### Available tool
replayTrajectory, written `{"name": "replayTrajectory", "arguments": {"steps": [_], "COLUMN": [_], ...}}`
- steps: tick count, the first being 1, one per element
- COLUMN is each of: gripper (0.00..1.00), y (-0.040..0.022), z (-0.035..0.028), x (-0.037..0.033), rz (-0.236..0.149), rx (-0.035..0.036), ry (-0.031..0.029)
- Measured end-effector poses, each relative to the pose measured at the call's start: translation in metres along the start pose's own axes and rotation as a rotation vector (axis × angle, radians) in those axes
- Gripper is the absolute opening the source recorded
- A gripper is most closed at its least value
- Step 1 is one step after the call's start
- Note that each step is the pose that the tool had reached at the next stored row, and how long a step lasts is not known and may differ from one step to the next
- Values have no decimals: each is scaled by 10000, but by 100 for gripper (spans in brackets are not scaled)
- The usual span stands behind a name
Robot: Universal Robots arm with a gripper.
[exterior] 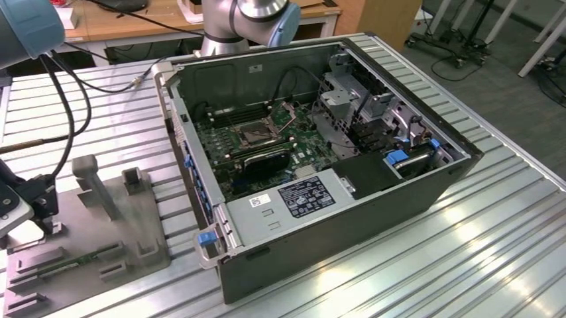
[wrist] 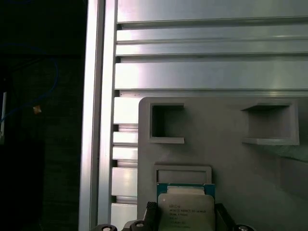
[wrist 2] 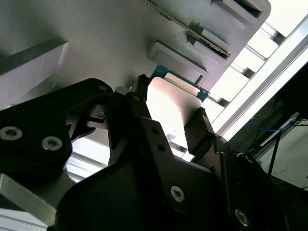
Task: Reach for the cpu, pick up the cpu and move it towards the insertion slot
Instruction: 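Pick up the cpu and move it towards the insertion slot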
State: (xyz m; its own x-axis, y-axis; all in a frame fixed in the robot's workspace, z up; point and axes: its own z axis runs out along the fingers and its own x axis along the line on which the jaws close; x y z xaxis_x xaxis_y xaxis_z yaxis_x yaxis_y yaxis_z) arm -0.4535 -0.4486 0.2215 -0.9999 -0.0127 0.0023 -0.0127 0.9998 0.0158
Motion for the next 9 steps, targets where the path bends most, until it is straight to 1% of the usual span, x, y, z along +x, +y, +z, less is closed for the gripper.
{"name": "replayTrajectory", "arguments": {"steps": [9], "gripper": [55], "y": [1], "z": [-42], "x": [-3], "rz": [0], "rx": [0], "ry": [1]}}
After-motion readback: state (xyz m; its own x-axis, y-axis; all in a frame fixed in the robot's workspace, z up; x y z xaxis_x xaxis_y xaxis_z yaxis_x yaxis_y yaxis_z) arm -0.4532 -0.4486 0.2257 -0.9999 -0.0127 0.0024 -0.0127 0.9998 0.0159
